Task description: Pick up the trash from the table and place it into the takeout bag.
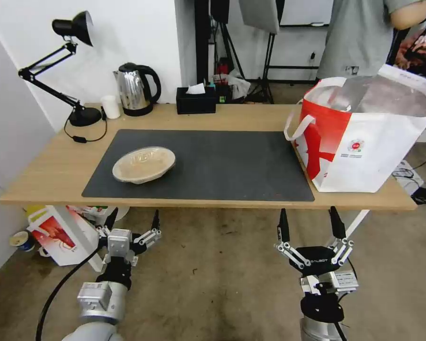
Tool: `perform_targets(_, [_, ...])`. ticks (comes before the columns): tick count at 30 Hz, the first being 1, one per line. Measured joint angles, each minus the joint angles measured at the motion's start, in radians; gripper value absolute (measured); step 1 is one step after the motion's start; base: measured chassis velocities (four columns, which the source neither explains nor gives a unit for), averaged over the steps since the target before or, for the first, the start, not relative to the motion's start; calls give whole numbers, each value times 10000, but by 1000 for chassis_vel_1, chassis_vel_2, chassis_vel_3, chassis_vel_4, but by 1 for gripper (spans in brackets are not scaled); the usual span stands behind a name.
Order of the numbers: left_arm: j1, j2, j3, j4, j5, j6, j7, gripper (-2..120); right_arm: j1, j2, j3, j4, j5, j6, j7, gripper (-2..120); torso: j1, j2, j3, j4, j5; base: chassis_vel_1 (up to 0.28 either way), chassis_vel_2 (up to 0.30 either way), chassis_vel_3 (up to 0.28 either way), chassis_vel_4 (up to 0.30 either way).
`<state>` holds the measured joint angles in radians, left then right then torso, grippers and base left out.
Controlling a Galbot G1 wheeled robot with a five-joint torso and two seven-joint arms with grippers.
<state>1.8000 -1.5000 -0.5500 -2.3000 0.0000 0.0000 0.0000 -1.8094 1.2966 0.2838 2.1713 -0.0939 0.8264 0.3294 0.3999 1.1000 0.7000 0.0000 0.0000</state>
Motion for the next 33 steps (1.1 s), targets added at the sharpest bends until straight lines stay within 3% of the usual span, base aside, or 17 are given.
perform_targets(33, [0, 0, 0, 0, 0, 0, 0, 100, -204, 44, -14, -36, -382, -36, 518, 100, 1, 0, 0, 0, 0, 0, 0, 0, 0])
